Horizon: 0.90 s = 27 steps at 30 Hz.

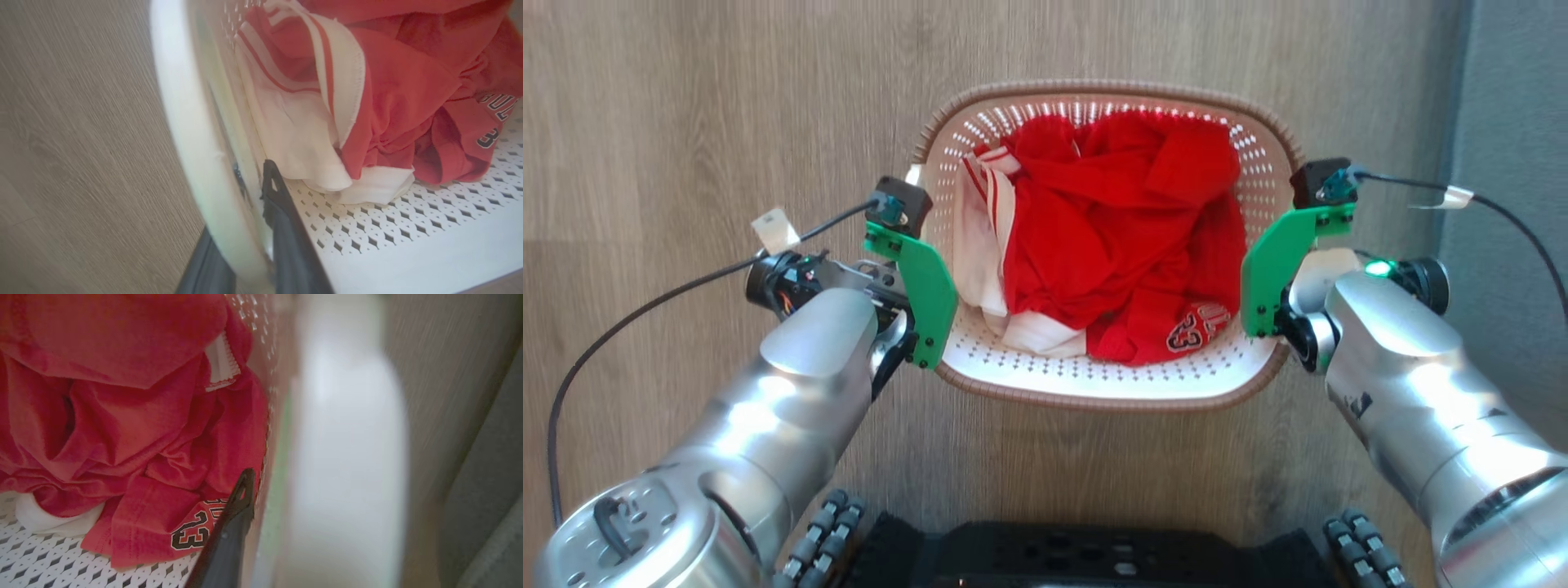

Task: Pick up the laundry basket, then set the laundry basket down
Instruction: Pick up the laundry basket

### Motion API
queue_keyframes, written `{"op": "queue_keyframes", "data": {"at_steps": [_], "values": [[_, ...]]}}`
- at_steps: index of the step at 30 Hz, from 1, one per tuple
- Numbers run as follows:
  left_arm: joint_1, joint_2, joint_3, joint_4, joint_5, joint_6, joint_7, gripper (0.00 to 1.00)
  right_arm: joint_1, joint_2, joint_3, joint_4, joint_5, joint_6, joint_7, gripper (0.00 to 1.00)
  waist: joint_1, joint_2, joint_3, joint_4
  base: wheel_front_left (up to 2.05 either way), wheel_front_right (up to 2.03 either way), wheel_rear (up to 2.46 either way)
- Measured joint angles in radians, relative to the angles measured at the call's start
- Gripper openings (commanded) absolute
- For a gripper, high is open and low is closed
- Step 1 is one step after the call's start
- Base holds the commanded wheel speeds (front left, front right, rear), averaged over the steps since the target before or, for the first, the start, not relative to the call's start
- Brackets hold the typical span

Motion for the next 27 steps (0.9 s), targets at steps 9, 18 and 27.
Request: {"op": "queue_keyframes", "data": {"at_steps": [9, 18, 27], "values": [[0.063, 0.000, -0.017, 0.020, 0.024, -0.031, 0.080, 0.00, 0.079, 0.001, 0.052, -0.033, 0.079, 0.000, 0.113, 0.00, -0.0001, -0.0001, -0.143, -0.019, 0.00, 0.00, 0.00], [0.137, 0.006, -0.023, -0.007, 0.033, -0.033, 0.179, 0.00, 0.160, 0.000, 0.105, -0.051, 0.136, -0.001, 0.178, 0.00, -0.0001, 0.0000, -0.294, -0.032, 0.00, 0.00, 0.00], [0.215, 0.056, -0.028, -0.098, 0.057, -0.033, 0.239, 0.00, 0.226, 0.001, 0.136, -0.059, 0.183, -0.002, 0.215, 0.00, -0.0001, 0.0000, -0.443, -0.030, 0.00, 0.00, 0.00]]}}
